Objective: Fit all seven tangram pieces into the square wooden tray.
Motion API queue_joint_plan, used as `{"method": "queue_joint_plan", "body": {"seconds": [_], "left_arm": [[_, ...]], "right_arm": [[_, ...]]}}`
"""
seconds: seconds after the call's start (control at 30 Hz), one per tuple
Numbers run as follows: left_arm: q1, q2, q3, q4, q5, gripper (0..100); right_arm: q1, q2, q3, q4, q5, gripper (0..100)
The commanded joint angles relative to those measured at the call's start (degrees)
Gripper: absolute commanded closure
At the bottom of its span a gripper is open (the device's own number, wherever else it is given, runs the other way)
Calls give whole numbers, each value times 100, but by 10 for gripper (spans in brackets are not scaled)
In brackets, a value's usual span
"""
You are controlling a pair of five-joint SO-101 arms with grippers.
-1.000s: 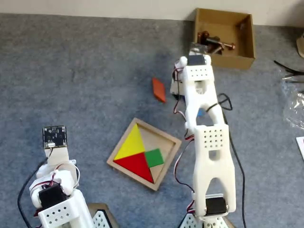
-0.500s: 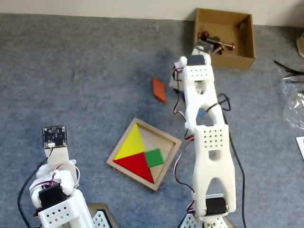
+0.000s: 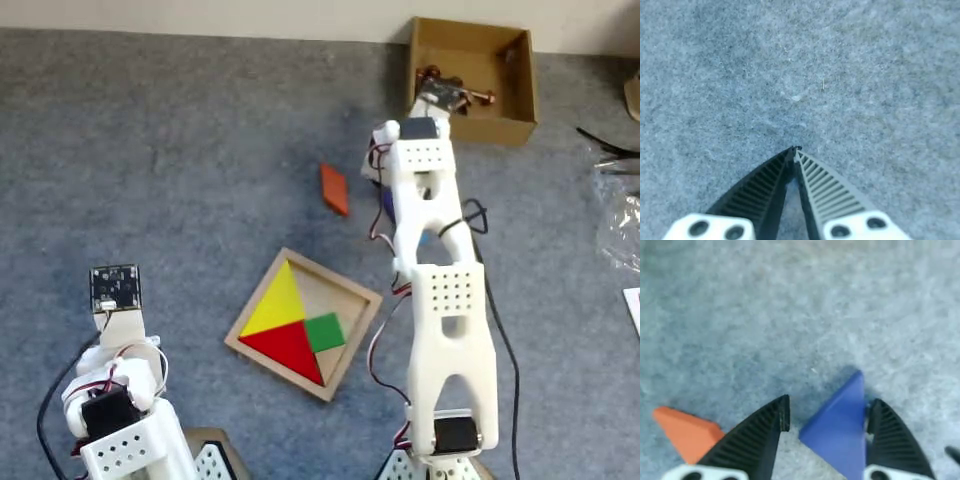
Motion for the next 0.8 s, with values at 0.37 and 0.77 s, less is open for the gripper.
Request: {"method": "queue_joint_plan", "body": {"seconds": [0.37,0.77], "left_arm": [[84,-31,119,53,53,995],[84,-31,119,53,53,995]], "right_arm": [[-48,110,13,338,993,800],[-268,84,-277,980,2198,800]]}}
